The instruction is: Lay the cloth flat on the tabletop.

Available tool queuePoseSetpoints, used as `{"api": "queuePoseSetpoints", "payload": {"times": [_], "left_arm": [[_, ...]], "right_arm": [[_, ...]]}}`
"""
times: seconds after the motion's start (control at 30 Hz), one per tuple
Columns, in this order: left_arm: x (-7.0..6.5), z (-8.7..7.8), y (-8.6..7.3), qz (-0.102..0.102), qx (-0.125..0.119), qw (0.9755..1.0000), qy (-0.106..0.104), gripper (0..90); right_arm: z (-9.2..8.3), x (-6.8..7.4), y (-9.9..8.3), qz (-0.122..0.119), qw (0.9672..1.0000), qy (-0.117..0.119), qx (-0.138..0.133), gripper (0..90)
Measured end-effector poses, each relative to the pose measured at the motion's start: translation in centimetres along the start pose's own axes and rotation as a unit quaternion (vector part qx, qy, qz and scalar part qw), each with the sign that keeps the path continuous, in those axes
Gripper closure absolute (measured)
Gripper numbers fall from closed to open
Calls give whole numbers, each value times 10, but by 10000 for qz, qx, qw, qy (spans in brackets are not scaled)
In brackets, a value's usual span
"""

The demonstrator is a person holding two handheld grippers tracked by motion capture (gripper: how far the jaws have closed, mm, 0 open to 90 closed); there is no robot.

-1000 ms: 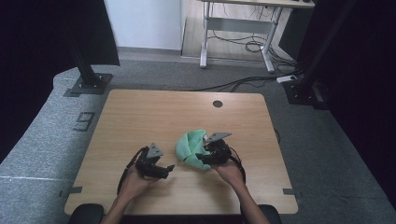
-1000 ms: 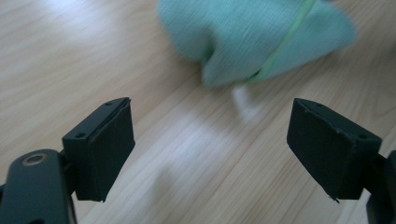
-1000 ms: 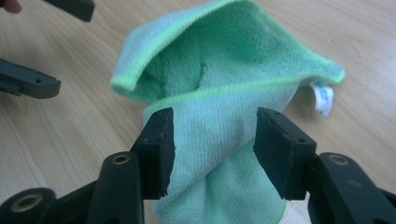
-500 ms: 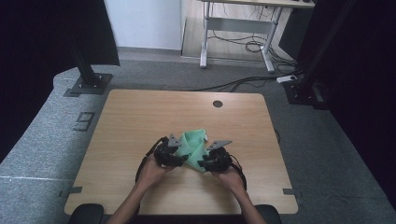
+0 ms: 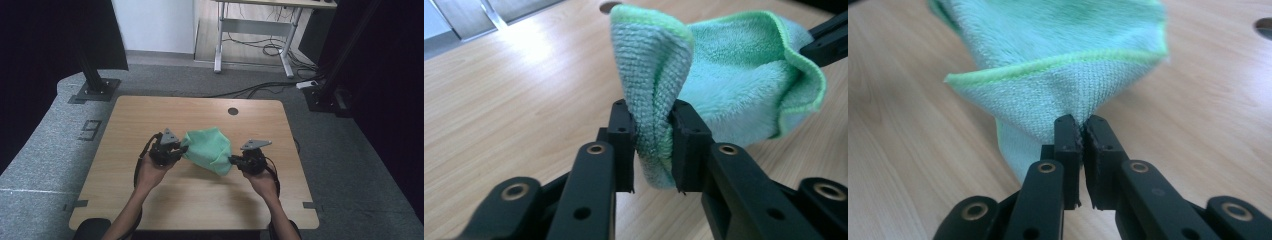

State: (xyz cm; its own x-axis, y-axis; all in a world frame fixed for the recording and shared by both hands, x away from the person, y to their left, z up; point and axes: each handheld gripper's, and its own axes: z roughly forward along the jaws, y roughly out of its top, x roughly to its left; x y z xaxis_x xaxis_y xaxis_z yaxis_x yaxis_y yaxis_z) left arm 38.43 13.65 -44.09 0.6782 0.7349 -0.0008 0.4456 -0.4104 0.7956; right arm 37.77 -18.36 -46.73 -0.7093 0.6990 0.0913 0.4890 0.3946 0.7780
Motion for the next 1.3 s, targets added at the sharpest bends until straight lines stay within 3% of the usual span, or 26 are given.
{"api": "queuePoseSetpoints", "payload": {"times": [0.1,0.13,0.17,0.2,0.23,0.3,0.43,0.57,0.7,0.73,0.87,1.0,1.1,1.2,1.23,1.27,1.3], "left_arm": [[8,15,-7,-26,262,9995,186,630],[12,22,-11,-42,383,9988,290,567],[17,29,-17,-91,508,9979,383,463],[22,34,-22,-158,609,9971,422,463],[27,37,-28,-228,667,9964,472,411],[32,34,-33,-347,555,9968,456,305],[36,20,-32,-421,359,9974,461,293],[35,13,-37,-297,433,9972,538,299],[34,16,-51,-320,571,9962,578,298],[35,18,-55,-354,585,9960,571,298],[36,23,-65,-441,623,9957,527,294],[32,28,-66,-447,530,9967,425,294],[29,34,-65,-360,615,9964,461,329],[30,40,-69,-389,767,9946,573,499],[32,41,-71,-441,805,9943,547,645],[33,43,-72,-485,832,9940,521,645],[35,43,-73,-521,843,9939,476,716]], "right_arm": [[8,-9,-3,82,9997,-136,172,760],[13,-13,-7,129,9994,-175,252,722],[23,-19,-15,226,9985,-278,423,614],[23,-19,-15,226,9985,-278,423,614],[26,-21,-19,243,9979,-366,475,582],[25,-25,-27,344,9976,-393,460,543],[18,-20,-22,348,9983,-307,360,543],[20,-10,-14,264,9993,-76,246,568],[37,7,-7,74,9990,251,365,596],[49,14,-4,-3,9984,363,431,596],[65,26,1,-105,9977,456,481,579],[83,42,8,-327,9967,486,558,538],[96,51,10,-463,9953,444,720,542],[107,55,7,-583,9934,268,956,706],[109,56,4,-639,9924,235,1022,834],[109,56,4,-639,9924,235,1022,834],[109,58,4,-662,9923,168,1036,852]]}}
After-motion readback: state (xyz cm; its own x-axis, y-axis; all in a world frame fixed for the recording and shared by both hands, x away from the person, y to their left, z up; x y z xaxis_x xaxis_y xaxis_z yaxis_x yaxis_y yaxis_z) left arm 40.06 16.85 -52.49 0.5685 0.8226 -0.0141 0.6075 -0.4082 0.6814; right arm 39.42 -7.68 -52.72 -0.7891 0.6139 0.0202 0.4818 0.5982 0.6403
